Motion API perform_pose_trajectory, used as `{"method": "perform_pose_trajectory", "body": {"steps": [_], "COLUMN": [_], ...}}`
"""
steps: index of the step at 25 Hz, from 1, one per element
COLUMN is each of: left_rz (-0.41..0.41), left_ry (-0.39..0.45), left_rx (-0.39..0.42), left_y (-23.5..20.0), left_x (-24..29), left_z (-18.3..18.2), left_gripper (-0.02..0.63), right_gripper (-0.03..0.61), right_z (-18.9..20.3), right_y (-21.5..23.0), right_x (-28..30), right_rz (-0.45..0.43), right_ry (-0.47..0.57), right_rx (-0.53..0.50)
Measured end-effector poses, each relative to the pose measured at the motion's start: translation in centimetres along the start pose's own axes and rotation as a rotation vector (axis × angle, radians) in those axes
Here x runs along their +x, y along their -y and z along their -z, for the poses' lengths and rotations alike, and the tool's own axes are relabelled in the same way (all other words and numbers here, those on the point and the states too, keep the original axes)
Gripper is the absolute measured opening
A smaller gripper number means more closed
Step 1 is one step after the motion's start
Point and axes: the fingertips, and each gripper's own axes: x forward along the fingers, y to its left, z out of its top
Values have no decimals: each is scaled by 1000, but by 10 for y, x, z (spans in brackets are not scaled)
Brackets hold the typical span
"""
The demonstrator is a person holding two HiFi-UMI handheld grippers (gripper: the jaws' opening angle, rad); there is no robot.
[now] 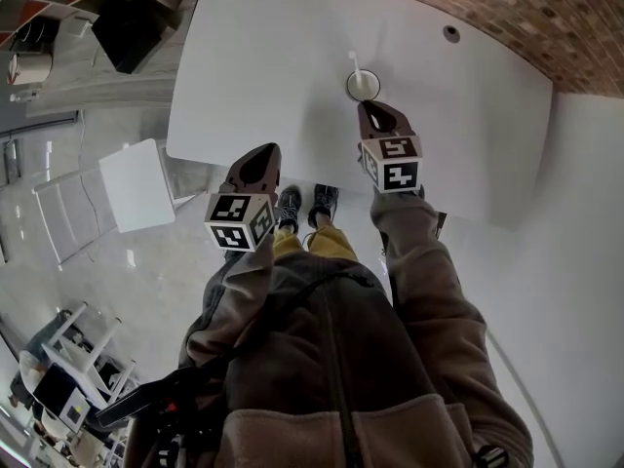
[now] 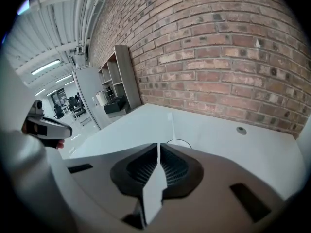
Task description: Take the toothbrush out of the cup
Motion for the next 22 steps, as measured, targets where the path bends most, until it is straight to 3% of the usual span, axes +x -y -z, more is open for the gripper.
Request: {"method": "perform_pose_trajectory", "body": {"steps": [7, 12, 22], "left_rz": [0, -6, -33], "left_ry": [-39, -59, -75], "left_rx": [-21, -29, -38], "left_y": [2, 0, -13], "left_x": [1, -2, -9], "left_z": [15, 22, 34], "left_gripper": [3, 3, 4], "right_gripper": [3, 57, 63], "right_z": [-1, 1, 13], "right_y": [21, 30, 43], "right_x": [24, 45, 79], "right_rz": [3, -1, 35], "right_ry": [-38, -86, -193], "right_rx": [-26, -55, -125]}}
